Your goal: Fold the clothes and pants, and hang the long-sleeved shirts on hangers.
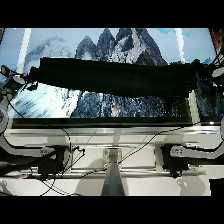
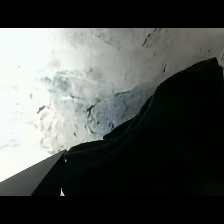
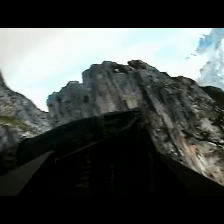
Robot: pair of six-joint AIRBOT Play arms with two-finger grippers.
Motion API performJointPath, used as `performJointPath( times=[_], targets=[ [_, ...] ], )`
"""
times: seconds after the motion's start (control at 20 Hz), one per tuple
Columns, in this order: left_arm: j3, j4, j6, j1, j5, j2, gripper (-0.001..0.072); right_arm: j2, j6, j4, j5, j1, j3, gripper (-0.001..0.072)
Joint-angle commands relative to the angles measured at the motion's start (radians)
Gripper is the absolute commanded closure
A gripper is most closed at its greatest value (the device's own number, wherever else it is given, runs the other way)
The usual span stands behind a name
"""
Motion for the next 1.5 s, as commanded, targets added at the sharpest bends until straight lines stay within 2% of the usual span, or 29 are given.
performJointPath(
  times=[0.0, 0.05, 0.1, 0.15, 0.2, 0.3, 0.4, 0.45, 0.6, 0.75, 0.8, 0.95, 1.05, 1.3, 1.45],
  targets=[
    [0.017, 0.003, 0.061, -0.022, 0.049, -0.049, 0.0271, -0.001, -0.011, -0.001, 0.130, 0.055, 0.085, 0.0019],
    [0.034, 0.005, 0.112, -0.025, 0.048, -0.047, 0.0507, -0.001, -0.011, -0.002, 0.145, 0.082, 0.113, 0.0051],
    [0.056, 0.005, 0.165, -0.027, 0.044, -0.037, 0.0683, -0.001, -0.011, -0.002, 0.151, 0.113, 0.142, 0.0206],
    [0.082, 0.005, 0.216, -0.030, 0.031, -0.020, 0.0685, -0.001, -0.012, -0.002, 0.146, 0.143, 0.170, 0.0420],
    [0.110, 0.005, 0.276, -0.033, 0.008, 0.004, 0.0686, -0.001, -0.012, -0.002, 0.131, 0.175, 0.195, 0.0531],
    [0.173, 0.005, 0.443, -0.038, -0.081, 0.083, 0.0686, -0.002, -0.011, -0.002, 0.079, 0.248, 0.243, 0.0666],
    [0.220, 0.005, 0.546, -0.047, -0.206, 0.188, 0.0686, -0.010, -0.002, 0.000, 0.050, 0.330, 0.283, 0.0667],
    [0.233, 0.005, 0.565, -0.050, -0.267, 0.246, 0.0686, -0.021, 0.021, 0.003, 0.054, 0.377, 0.306, 0.0667],
    [0.234, 0.004, 0.566, -0.065, -0.424, 0.428, 0.0685, -0.085, 0.127, 0.027, 0.095, 0.536, 0.380, 0.0667],
    [0.234, -0.003, 0.566, -0.082, -0.544, 0.558, 0.0685, -0.162, 0.131, 0.098, 0.114, 0.721, 0.449, 0.0667],
    [0.234, -0.003, 0.566, -0.094, -0.564, 0.590, 0.0685, -0.188, 0.135, 0.123, 0.105, 0.782, 0.467, 0.0667],
    [0.234, -0.003, 0.563, -0.135, -0.586, 0.644, 0.0685, -0.272, 0.289, 0.208, 0.032, 0.956, 0.511, 0.0667],
    [0.234, -0.003, 0.563, -0.158, -0.585, 0.661, 0.0685, -0.335, 0.344, 0.270, 0.024, 1.057, 0.538, 0.0667],
    [0.234, -0.092, 0.544, -0.161, -0.564, 0.652, 0.0685, -0.499, 0.360, 0.476, 0.041, 1.276, 0.654, 0.0667],
    [0.234, -0.093, 0.544, -0.161, -0.563, 0.631, 0.0685, -0.542, 0.359, 0.491, 0.068, 1.349, 0.711, 0.0667]
  ],
)
